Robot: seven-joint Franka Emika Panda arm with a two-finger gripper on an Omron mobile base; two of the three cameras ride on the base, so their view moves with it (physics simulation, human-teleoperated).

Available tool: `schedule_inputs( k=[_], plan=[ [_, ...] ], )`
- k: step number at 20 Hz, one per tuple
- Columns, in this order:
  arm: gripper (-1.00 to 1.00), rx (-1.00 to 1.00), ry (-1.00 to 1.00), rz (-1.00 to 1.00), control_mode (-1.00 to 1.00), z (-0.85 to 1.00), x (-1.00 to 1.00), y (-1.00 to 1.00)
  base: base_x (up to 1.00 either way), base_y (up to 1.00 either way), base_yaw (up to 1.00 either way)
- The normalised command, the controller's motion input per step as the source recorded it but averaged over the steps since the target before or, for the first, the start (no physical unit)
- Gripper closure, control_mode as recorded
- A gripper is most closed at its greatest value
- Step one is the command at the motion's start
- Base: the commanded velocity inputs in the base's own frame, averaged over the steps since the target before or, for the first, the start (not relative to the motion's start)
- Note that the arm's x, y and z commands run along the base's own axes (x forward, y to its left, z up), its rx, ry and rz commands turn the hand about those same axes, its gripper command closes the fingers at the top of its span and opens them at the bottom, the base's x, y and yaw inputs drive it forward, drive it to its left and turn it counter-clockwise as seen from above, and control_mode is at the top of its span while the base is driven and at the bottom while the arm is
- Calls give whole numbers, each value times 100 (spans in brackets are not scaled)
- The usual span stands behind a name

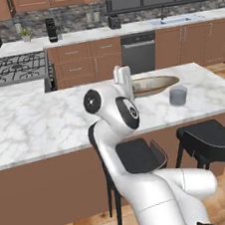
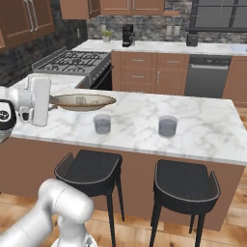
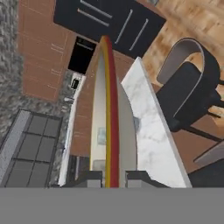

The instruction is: There are four ice cubes in the ice bowl. Place two ice cubes in each glass of water.

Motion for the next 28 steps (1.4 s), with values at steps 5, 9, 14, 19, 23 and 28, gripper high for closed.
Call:
schedule_inputs(
  k=[5, 9, 14, 19, 23, 28],
  plan=[
    [100, 0, -11, -39, -100, 0, -16, 0, 0, 0, 0],
    [100, -3, -26, -37, -100, -1, -4, 0, 0, 0, 0],
    [100, -5, -40, -35, -100, -10, -2, 0, 0, 0, 0],
    [100, -2, -37, -32, -100, -13, 0, 0, 0, 0, 0],
    [100, 0, -35, -22, -100, -20, 0, 0, 0, 0, 0],
    [100, 0, -37, -13, -100, -26, 8, 0, 0, 0, 0]
  ],
)
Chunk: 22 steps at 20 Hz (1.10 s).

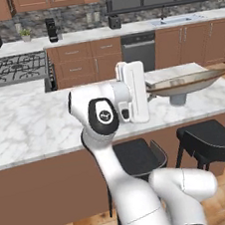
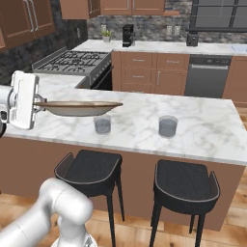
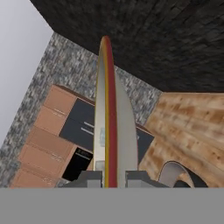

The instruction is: There are four ice cubes in the ice bowl. Place two ice cubes in each glass of water.

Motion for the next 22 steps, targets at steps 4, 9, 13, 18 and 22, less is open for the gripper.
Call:
schedule_inputs(
  k=[4, 9, 13, 18, 22],
  plan=[
    [100, 0, -40, -4, -100, -29, 23, 0, 0, 0, 0],
    [100, 0, -47, 0, -100, -32, 25, 0, 0, 0, 0],
    [100, 0, -49, 0, -100, -35, 23, 0, 0, 0, 0],
    [100, 0, -44, -1, -100, -35, 28, 0, 0, 0, 0],
    [100, 2, -40, 0, -100, -25, 29, 0, 0, 0, 0]
  ],
)
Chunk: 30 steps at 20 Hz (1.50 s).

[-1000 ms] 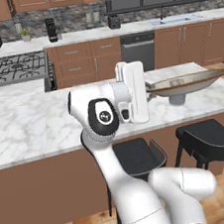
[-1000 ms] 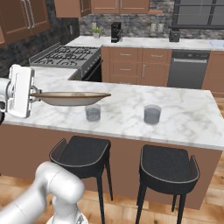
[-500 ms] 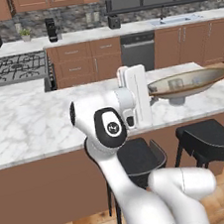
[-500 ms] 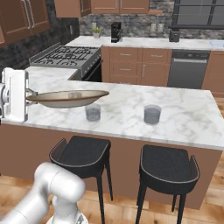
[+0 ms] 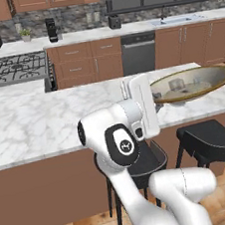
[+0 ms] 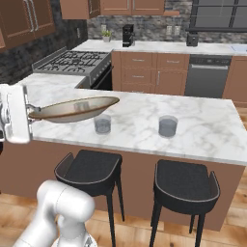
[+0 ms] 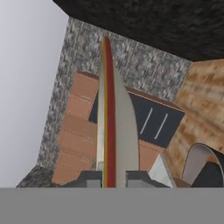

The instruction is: There are four ice cubes in the ice bowl. Place two ice cubes in each glass of water.

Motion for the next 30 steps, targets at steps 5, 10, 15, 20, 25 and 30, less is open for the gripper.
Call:
schedule_inputs(
  k=[5, 10, 15, 20, 25, 30],
  plan=[
    [100, 11, -42, 0, -100, -22, 22, 0, 0, 0, 0],
    [100, 21, -29, 0, -100, -18, 25, 2, 0, 0, 0],
    [100, 24, -33, 0, -100, -24, 33, 4, 0, 0, 0],
    [100, 12, -31, 0, -100, -21, 32, 0, 0, 0, 0],
    [100, 1, -10, 0, -100, -2, 4, 0, 0, 0, 0],
    [100, 0, 0, 0, -100, 0, 0, 0, 0, 0, 0]
  ],
)
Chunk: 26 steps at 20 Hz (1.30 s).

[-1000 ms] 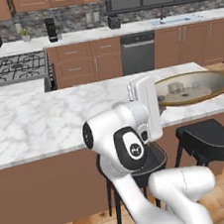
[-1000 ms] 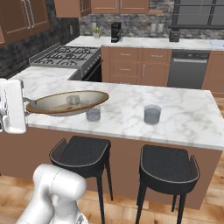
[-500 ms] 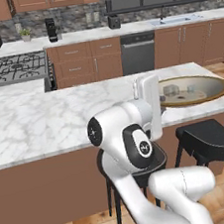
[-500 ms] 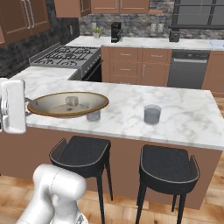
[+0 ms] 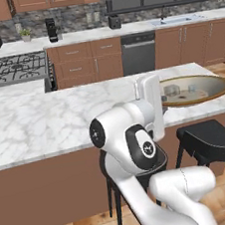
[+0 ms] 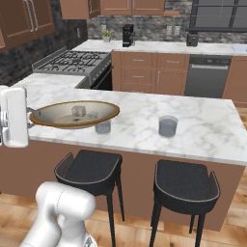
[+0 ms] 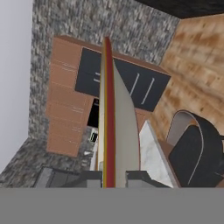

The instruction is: There are four ice cubes in the ice bowl. Place two ice cubes in each glass of water.

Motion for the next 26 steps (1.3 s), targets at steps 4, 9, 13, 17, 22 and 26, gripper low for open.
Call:
schedule_inputs(
  k=[4, 9, 13, 17, 22, 26],
  plan=[
    [100, 0, 0, 0, -100, 0, 0, 0, 0, 0, 0],
    [100, 0, 0, 0, 100, 0, 0, 0, 0, 0, 0],
    [100, 0, 0, 0, 100, 0, 0, 0, 0, 0, 0],
    [100, 0, 0, 0, 100, 0, 0, 0, -11, 2, 0],
    [100, 0, 0, 0, 100, 0, 0, 0, -15, -20, -6],
    [100, 0, 0, 0, 100, 0, 0, 0, -11, -50, -5]
  ],
)
